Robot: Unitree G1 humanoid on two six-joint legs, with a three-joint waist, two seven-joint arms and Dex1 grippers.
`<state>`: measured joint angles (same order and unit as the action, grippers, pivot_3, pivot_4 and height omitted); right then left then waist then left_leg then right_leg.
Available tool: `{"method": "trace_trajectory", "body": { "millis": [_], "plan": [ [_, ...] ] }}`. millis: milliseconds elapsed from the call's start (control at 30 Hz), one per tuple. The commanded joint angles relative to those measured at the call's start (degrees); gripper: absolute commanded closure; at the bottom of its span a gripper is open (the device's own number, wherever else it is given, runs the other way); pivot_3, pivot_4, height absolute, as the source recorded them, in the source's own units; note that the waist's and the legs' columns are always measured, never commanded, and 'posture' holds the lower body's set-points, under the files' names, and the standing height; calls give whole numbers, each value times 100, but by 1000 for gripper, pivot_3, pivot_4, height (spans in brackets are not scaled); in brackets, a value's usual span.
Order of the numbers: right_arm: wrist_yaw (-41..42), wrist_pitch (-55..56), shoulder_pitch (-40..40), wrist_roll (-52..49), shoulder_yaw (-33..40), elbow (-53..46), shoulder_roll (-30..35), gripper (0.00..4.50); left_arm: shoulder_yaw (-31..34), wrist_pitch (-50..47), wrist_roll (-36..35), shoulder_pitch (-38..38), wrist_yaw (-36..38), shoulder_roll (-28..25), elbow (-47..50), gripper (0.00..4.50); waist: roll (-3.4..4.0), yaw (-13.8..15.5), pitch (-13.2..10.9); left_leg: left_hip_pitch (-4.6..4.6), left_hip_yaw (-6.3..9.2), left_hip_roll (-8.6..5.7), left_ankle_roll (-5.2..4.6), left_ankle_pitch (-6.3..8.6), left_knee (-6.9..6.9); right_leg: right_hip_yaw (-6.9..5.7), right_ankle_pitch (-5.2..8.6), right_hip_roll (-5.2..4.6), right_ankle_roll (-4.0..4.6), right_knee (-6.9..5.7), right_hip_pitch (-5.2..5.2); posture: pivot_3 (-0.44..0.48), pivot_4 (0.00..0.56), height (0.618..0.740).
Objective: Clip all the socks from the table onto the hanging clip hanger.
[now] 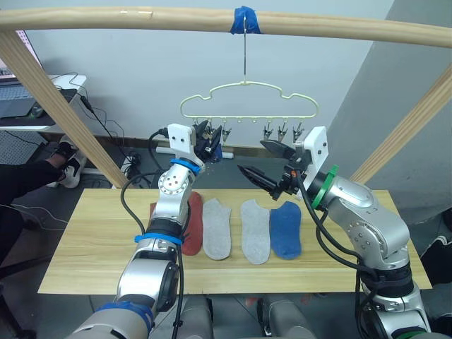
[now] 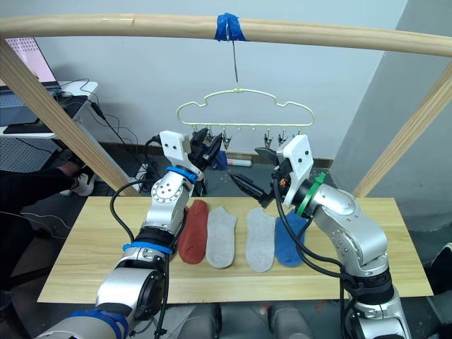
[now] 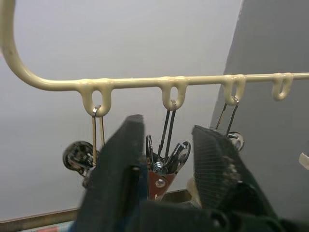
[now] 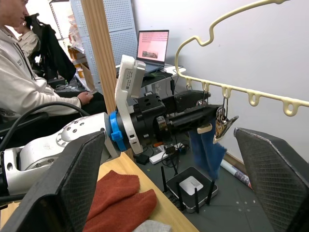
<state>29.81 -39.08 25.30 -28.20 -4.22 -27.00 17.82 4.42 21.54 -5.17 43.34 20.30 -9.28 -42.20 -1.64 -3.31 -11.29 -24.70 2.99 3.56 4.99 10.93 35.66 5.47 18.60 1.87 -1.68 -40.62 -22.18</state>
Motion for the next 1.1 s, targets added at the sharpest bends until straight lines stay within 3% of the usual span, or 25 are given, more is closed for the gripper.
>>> {"method": "trace_trajectory", "body": {
  "millis": [33, 167, 367, 500, 633, 967, 1100],
  "plan": [
    [-10, 139, 22, -29, 9, -281, 25, 0, 14, 66, -91, 2, 47, 28, 308, 3756, 0, -1, 0, 0, 0, 0, 0, 0, 6, 1, 0, 1, -1, -6, 0, -63, 178, 740],
    [-25, 117, 12, -58, 12, -303, 10, 0, 21, 30, -107, -38, 65, 27, 382, 4483, 0, -1, 0, 0, 2, 0, 0, 0, 25, 2, 1, 3, -1, -25, 0, -60, 179, 740],
    [-91, 27, -171, 53, -22, -149, 78, 0, 21, -273, -142, -148, 147, -88, 619, 4483, 0, 0, 0, 0, 2, -1, 0, 0, 27, 3, 0, 4, -4, -25, 0, -48, 179, 740],
    [-311, -87, -641, 1007, -415, 817, 753, 0, -1, -1843, -695, -472, 847, -399, 1652, 4483, 0, 6, 0, 0, 3, -1, 0, 0, 26, 3, 0, 3, -5, -23, 1, -36, 179, 740],
    [-200, 460, -736, 1627, -790, 2009, 935, 0, 42, -3492, -1311, -625, 1392, -897, 2534, 4483, 1, -35, -1, 7, 2, 1, 0, 0, 27, 5, 1, 5, -5, -31, 1, -33, 180, 740],
    [-130, 1874, -85, 2485, -967, 5034, 419, 0, 396, -6384, -2717, -611, 1867, -1607, 3623, 4483, 3, -145, -2, 15, 1, 4, -1, 0, 28, 10, 12, 9, -26, -34, 6, -4, 187, 740],
    [-60, 2042, 0, 2647, -961, 5682, 312, 0, 707, -7171, -3241, -648, 1730, -1682, 3848, 4483, 3, -126, -4, 15, 3, 4, -1, 1, 24, 7, 2, 8, -7, -32, 6, 8, 193, 740]
  ]
}}
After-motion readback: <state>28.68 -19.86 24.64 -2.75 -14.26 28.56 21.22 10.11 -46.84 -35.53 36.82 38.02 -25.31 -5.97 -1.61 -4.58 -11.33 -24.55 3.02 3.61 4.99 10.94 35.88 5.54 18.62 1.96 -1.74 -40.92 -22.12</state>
